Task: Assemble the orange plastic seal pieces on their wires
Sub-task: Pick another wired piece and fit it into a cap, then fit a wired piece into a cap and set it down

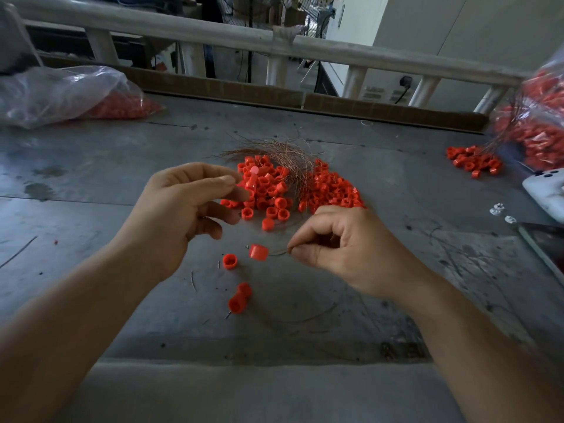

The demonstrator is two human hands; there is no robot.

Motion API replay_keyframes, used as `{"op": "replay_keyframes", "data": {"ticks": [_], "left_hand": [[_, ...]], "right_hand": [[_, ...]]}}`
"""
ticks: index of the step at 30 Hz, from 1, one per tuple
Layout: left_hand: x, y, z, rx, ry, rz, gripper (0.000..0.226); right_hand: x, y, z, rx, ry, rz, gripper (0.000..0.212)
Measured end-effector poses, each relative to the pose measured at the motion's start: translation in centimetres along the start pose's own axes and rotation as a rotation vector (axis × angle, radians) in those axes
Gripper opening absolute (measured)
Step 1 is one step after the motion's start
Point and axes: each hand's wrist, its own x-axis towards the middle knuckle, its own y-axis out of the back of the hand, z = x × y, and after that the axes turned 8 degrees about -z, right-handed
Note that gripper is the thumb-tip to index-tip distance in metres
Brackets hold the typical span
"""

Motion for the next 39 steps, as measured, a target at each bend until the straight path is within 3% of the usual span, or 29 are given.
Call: {"op": "replay_keyframes", "data": {"ticks": [6, 11, 17, 22, 26, 31, 39], "left_hand": [[0.6, 0.4, -1.2, 0.320, -0.038, 0.053, 0.018], [1.2, 0.4, -2.8, 0.834, -0.184, 0.092, 0.034], [2.3, 0.6, -4.0, 1.091, -0.195, 0.119, 0.016], [2.9, 0.3, -4.2, 1.222, -0.169, 0.052, 0.027], [2.9, 0.4, -4.0, 1.231, -0.186, 0.007, 0.008], [3.1, 0.5, -4.1, 1.200, -0.174, 0.014, 0.017], [2.1, 0.6, -3.8, 1.103, -0.268, 0.062, 0.014]], "right_hand": [[0.1, -0.8, 0.0, -0.138, -0.032, -0.158, 0.006], [0.1, -1.3, 0.1, -0.237, -0.060, -0.259, 0.012], [0.2, -1.3, 0.1, -0.223, -0.073, -0.276, 0.018], [0.2, -0.6, 0.4, -0.181, -0.081, -0.169, 0.017], [0.4, 0.4, 0.9, -0.200, -0.117, -0.024, 0.010], [0.6, 1.6, 2.4, -0.302, -0.195, 0.121, 0.013], [1.6, 0.6, 4.0, -0.377, -0.215, -0.028, 0.040]]}}
